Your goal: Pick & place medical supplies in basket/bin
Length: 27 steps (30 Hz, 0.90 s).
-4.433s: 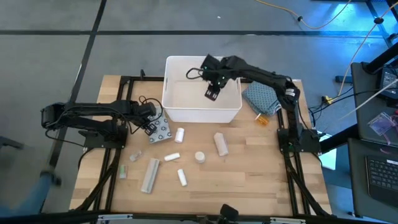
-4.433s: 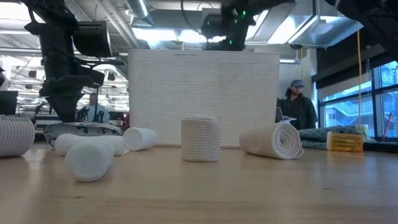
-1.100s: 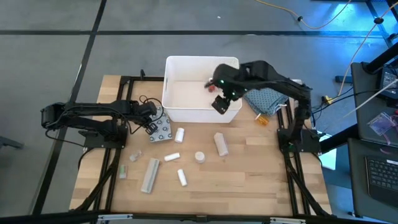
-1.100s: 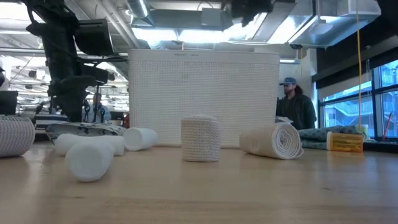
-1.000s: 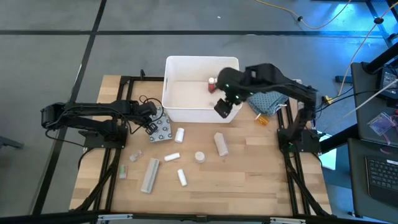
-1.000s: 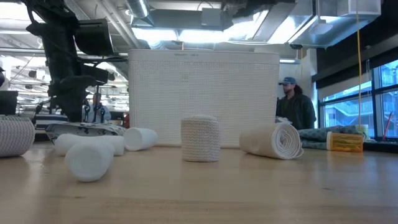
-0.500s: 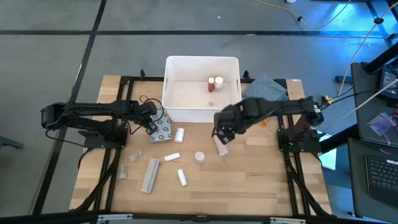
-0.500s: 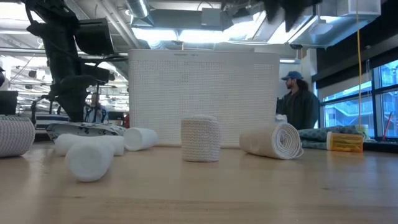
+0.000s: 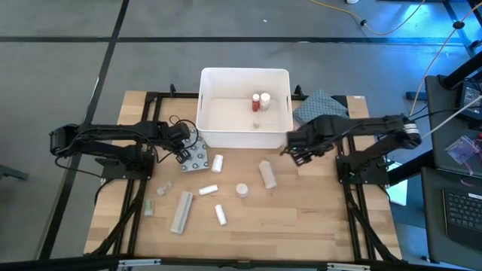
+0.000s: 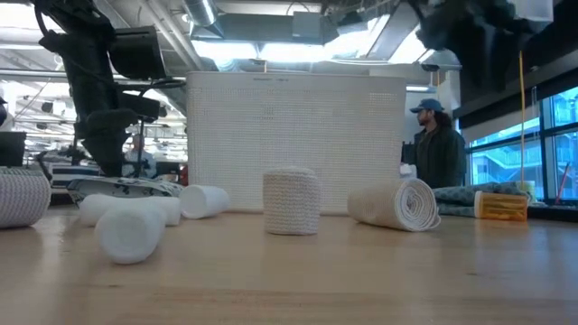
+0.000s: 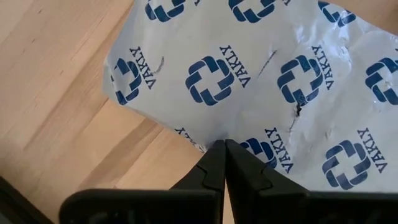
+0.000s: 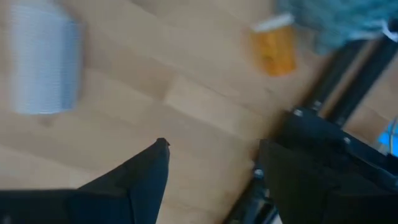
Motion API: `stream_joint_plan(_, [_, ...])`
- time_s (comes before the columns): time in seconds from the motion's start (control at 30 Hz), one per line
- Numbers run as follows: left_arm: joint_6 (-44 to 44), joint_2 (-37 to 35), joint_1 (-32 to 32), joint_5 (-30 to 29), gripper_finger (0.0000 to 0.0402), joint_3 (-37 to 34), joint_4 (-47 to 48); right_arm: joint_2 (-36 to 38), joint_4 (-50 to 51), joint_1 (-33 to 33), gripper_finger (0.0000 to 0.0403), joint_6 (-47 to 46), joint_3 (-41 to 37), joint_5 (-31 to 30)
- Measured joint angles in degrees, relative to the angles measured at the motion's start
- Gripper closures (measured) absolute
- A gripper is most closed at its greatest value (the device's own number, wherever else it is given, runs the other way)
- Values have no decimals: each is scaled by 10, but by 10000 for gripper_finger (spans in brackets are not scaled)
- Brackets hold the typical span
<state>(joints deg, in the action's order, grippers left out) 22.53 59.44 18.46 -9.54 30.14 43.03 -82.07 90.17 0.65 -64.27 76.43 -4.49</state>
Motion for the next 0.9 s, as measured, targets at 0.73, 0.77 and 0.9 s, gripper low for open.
stream_joint_plan(0.73, [-3,0,0,2,394,0,-75,31,-240,-191,32,221,-249,-71])
stream_joint_plan(0.77, [-3,0,0,2,395,0,-75,26,-246,-198,32,235,-249,-72])
stream_joint_plan(0.9, [8,0,0,2,399,0,-73,19,-259,-225,33,279,-249,-70])
